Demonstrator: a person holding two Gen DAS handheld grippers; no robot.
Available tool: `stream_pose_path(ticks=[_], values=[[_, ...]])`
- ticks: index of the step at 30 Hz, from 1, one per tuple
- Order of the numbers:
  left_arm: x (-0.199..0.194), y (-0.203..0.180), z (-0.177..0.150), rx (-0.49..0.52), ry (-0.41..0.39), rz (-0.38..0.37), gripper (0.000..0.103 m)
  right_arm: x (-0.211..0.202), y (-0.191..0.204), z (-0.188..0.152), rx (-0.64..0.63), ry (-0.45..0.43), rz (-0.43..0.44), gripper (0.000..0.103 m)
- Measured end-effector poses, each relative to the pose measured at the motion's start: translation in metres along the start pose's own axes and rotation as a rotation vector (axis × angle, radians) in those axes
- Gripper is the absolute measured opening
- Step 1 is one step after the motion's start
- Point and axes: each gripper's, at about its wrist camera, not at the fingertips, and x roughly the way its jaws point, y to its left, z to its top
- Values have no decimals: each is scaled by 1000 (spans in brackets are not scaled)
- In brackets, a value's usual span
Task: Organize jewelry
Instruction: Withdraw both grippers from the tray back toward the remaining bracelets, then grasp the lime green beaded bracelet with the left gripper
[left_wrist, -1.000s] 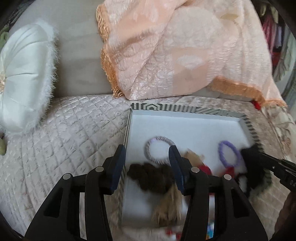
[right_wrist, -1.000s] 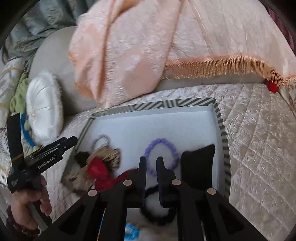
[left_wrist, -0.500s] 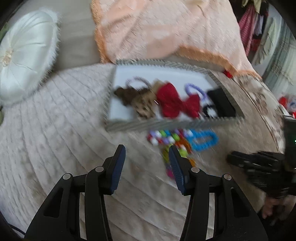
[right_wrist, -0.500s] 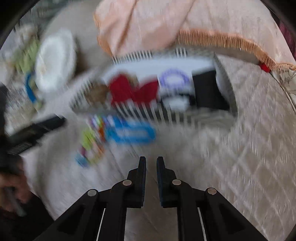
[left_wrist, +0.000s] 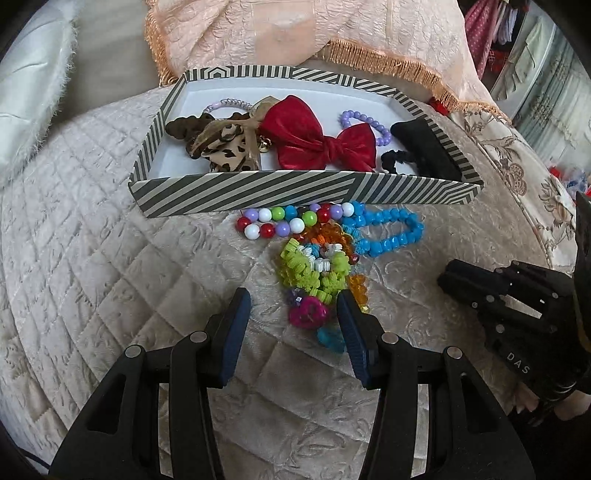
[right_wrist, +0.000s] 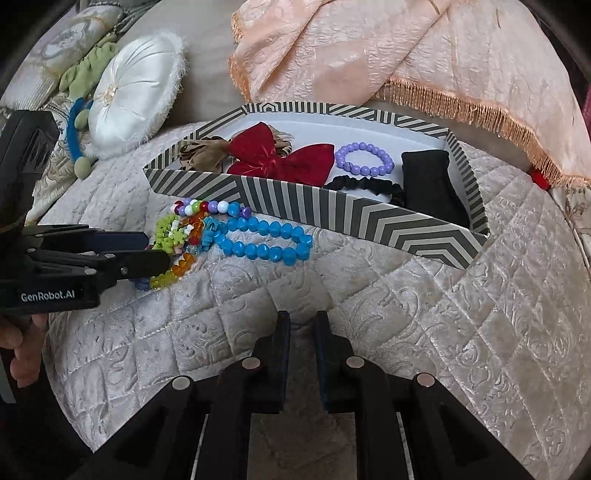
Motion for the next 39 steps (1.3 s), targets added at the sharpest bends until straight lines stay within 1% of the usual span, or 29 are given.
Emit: stream_pose_path(ticks=[1, 2, 3, 6, 9, 11, 12, 14, 15, 17, 19, 24, 25, 26, 27, 28, 29, 30, 34, 37, 39], values=[[0, 0, 0, 11, -2, 2, 45, 0, 1, 2, -6, 6, -10, 12], [-1, -1, -1, 21, -1, 7, 27, 0, 3, 2, -12, 10, -19, 12], [-2, 0, -3, 27, 8, 9, 19, 1, 5, 3, -19, 14, -29, 12], [-9, 5, -8, 17, 7, -3, 19, 1, 6, 4, -18, 16, -32, 12], [-13, 4, -6, 36, -22, 6, 19, 1, 3, 4, -2, 18, -20, 12], [-12, 2, -2, 31, -31, -22, 21, 1, 3, 4, -3, 16, -18, 12], [-11, -1, -1, 35, -31, -40, 27, 1, 3, 4, -4, 16, -20, 12], [-8, -6, 1, 58, -28, -42, 38, 1, 3, 4, -4, 16, -22, 12], [-6, -9, 1, 70, -30, -27, 39, 1, 3, 4, -4, 15, -21, 12], [0, -12, 3, 84, -21, -8, 40, 1, 3, 4, -4, 15, -21, 12], [1, -11, 5, 71, -25, -12, 40, 1, 3, 4, -6, 16, -22, 12], [-4, 6, 12, -8, -78, -6, 40, 2, 4, 4, -9, 15, -29, 12], [-4, 9, 13, -22, -79, -13, 40, 2, 4, 4, -9, 15, -29, 12], [-4, 11, 13, -28, -80, -17, 33, 2, 4, 4, -9, 15, -29, 12], [-3, 12, 14, -29, -75, -23, 23, 2, 4, 5, -9, 15, -29, 12], [-2, 13, 13, -31, -68, -28, 23, 2, 4, 5, -10, 15, -29, 13], [-4, 12, 13, -29, -70, -29, 20, 2, 4, 5, -10, 15, -29, 13], [-8, 12, 12, -25, -77, -28, 12, 2, 4, 5, -11, 15, -29, 13], [-24, 18, 13, -27, -125, -9, 11, 3, 3, 5, -11, 15, -25, 13], [-28, 29, 13, -66, -122, -11, 11, 3, 3, 6, -7, 20, -24, 13], [-30, 33, 11, -74, -121, -4, 11, 3, 1, 6, -5, 27, -19, 13]])
